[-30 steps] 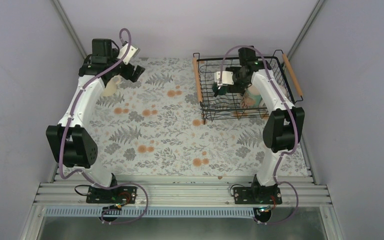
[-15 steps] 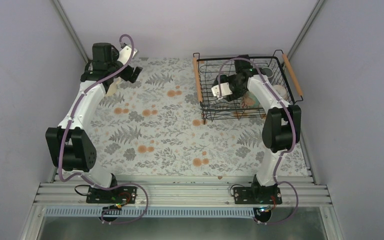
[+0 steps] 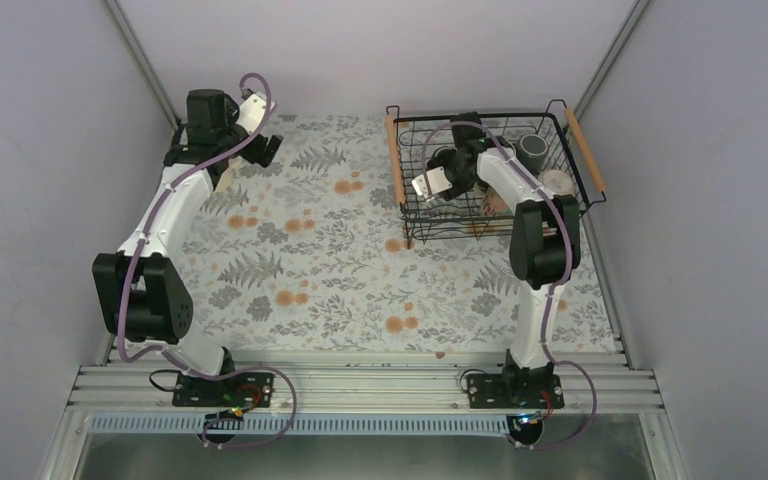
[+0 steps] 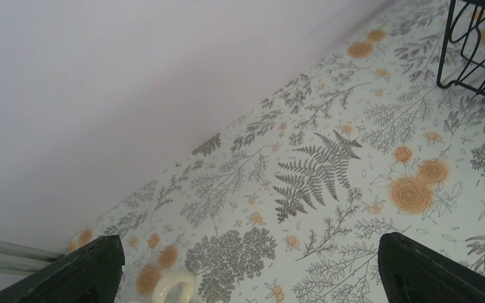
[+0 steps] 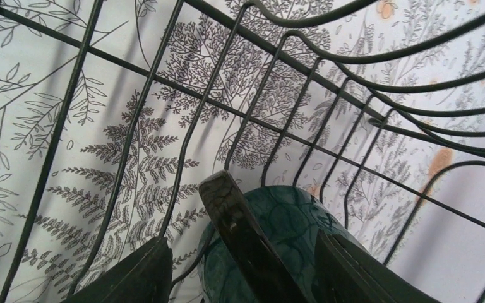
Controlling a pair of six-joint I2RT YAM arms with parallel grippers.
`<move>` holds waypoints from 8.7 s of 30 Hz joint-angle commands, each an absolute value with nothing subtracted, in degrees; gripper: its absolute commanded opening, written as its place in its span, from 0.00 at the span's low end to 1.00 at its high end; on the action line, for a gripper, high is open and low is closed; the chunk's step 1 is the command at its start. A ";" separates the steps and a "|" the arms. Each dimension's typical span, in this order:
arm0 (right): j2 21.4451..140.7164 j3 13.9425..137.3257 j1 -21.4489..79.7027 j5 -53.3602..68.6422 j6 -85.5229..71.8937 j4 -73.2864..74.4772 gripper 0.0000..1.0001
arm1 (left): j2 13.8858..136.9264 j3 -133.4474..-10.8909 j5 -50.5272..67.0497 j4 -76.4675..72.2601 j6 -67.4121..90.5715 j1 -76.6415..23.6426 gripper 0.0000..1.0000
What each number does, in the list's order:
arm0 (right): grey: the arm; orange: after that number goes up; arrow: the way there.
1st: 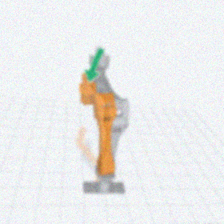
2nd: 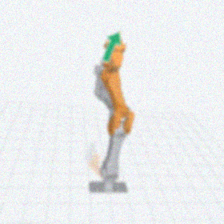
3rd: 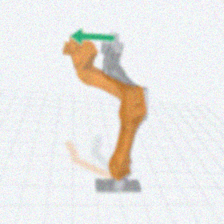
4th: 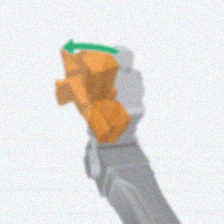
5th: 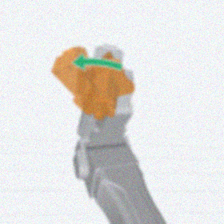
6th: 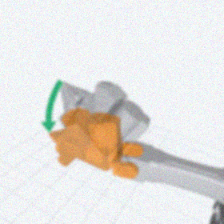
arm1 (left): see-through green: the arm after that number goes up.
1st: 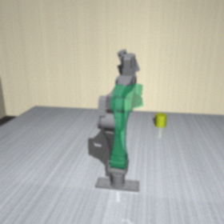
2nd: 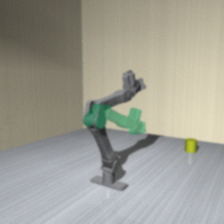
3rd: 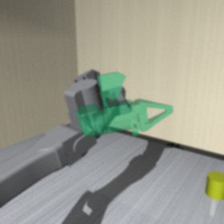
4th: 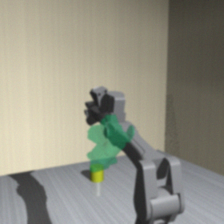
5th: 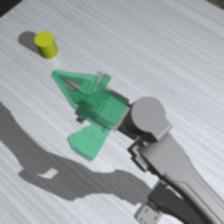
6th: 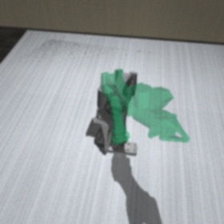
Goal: Unload the cups from the dish rack
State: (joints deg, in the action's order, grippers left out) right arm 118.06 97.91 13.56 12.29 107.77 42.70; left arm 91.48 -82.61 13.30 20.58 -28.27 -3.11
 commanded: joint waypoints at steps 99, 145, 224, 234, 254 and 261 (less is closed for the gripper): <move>94.41 97.83 1.08 60.97 48.92 17.89 0.04 | 129.93 -120.85 69.99 -14.42 9.37 -30.12 0.84; 94.83 103.07 1.17 40.15 61.17 43.43 0.97 | 111.19 -128.10 31.05 50.41 -45.87 -12.21 0.02; 136.72 131.92 10.40 -13.88 78.89 53.60 0.83 | 140.73 -142.93 -7.03 75.48 -64.11 -8.36 0.75; 140.25 134.51 10.91 -18.62 78.99 53.44 0.82 | 135.20 -142.67 -5.35 76.48 -64.40 -10.66 0.80; 141.39 132.80 11.27 -22.46 78.92 52.05 0.17 | 129.76 -138.98 -3.37 77.67 -63.93 -12.69 0.73; 138.86 130.32 11.70 -20.76 77.96 52.50 0.04 | 128.46 -138.88 -3.45 77.70 -63.78 -13.82 0.73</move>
